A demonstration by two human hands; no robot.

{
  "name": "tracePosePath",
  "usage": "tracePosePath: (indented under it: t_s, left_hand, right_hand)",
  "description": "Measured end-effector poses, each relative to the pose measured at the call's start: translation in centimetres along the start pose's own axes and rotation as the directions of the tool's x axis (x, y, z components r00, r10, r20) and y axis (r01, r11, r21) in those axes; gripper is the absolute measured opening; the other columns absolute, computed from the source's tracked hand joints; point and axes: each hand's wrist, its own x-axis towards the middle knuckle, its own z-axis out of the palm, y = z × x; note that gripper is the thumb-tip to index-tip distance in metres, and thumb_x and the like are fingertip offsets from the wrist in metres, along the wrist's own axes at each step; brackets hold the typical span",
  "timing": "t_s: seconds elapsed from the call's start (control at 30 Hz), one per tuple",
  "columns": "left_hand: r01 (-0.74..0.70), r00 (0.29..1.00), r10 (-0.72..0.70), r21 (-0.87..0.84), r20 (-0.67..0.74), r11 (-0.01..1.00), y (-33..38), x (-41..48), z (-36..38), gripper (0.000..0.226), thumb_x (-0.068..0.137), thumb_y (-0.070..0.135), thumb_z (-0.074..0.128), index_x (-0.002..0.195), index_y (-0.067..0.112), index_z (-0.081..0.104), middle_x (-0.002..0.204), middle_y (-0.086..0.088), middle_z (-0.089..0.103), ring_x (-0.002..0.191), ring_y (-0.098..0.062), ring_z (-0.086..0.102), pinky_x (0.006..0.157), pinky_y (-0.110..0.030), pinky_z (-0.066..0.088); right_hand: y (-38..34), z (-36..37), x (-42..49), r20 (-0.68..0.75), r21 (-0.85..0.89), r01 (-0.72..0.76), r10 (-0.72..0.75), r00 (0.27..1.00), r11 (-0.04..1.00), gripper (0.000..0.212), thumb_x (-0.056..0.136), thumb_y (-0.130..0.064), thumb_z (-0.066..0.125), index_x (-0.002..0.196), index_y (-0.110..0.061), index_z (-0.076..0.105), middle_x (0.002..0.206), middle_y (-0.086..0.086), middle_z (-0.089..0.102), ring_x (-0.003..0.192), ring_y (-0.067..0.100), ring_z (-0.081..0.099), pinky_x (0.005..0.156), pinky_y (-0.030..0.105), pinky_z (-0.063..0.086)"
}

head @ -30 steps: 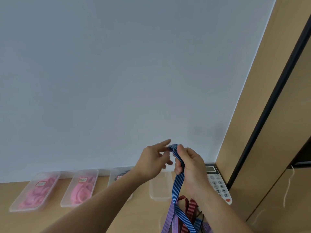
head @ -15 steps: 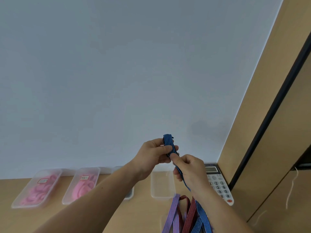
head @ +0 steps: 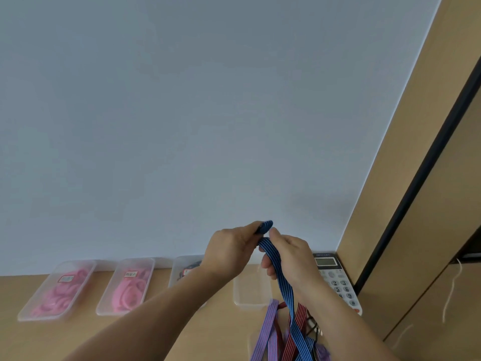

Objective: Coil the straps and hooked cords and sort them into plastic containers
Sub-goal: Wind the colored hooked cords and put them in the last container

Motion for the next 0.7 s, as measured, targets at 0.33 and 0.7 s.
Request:
tracePosePath:
  t_s: [0.33,0.7]
  left_hand:
    - [-0.383,0.921,0.391,0.182,-0.006,0.906,-0.3,0.6,-0.6,0.044,0.084,-0.004,0.044,0.122,0.013,0.059,0.097,0.001,0.066,0.060,-0.013,0.051,0.041,-0.031,0.049]
    - [-0.042,0.998,0.026,-0.302,-0.056,0.953,-0.1,0.6,-1.0,0.052,0.087,-0.004,0.051,0.133,0.020,0.058,0.115,0.009,0.072,0.101,-0.006,0.069,0.086,-0.016,0.052]
  right_hand:
    - [-0.4,0.1,0.4,0.045,0.107,0.014,-0.019,0.999,0.994,0.045,0.096,-0.045,0.056,0.077,-0.007,0.071,0.059,0.007,0.059,0.045,0.018,0.045,0.045,0.026,0.038]
    - [0.1,-0.3,0.2,0.050,0.250,0.075,-0.090,0.995,0.965,0.031,0.094,-0.030,0.060,0.089,-0.001,0.072,0.070,0.013,0.068,0.048,0.017,0.049,0.048,0.028,0.042]
